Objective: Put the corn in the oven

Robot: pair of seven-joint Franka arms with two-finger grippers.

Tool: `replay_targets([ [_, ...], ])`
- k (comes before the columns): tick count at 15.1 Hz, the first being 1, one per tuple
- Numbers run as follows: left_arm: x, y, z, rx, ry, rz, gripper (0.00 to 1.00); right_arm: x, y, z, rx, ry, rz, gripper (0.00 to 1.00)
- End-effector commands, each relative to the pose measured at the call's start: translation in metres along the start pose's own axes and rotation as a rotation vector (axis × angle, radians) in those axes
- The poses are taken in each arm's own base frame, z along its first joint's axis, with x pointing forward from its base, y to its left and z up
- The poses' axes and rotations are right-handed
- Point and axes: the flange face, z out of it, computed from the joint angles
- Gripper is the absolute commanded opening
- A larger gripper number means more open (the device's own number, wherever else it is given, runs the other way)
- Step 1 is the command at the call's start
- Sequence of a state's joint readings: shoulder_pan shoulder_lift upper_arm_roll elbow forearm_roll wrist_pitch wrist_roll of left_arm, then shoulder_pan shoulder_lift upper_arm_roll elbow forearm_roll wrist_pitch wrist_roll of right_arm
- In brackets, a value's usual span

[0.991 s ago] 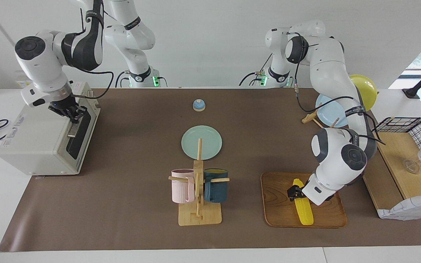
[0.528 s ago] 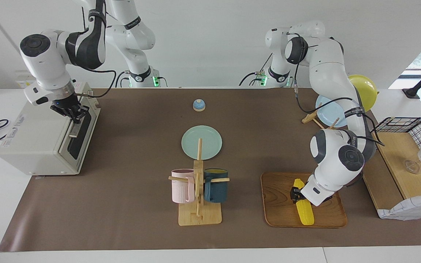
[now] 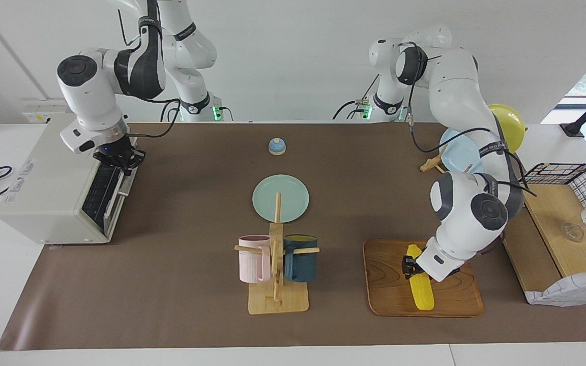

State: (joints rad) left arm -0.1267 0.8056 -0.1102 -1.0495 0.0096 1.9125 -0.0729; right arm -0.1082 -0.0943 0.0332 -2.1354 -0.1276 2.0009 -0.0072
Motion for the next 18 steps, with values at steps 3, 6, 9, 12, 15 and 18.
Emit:
replay_targets([
  [3,-0.078,0.048,-0.082,0.009,-0.028,-0.107,0.00,0.018,-0.009,0.083,0.011,0.002,-0.035,0.00],
  [6,-0.138,0.093,-0.104,-0.013,-0.057,-0.161,0.00,0.011,-0.014,0.094,0.014,0.018,-0.045,0.00],
  [9,-0.190,0.159,-0.106,-0.028,-0.064,-0.195,0.00,0.008,-0.020,0.109,0.019,0.025,-0.053,0.00],
  [12,-0.240,0.220,-0.091,-0.049,-0.015,-0.233,0.00,0.010,-0.040,0.115,0.035,0.021,-0.057,0.00],
  [15,-0.263,0.260,-0.077,-0.062,-0.009,-0.202,0.00,0.008,-0.044,0.130,0.052,0.013,-0.034,0.00],
  [18,-0.270,0.302,-0.040,-0.108,0.033,-0.208,0.00,0.010,-0.046,0.135,0.055,0.026,-0.032,0.00],
])
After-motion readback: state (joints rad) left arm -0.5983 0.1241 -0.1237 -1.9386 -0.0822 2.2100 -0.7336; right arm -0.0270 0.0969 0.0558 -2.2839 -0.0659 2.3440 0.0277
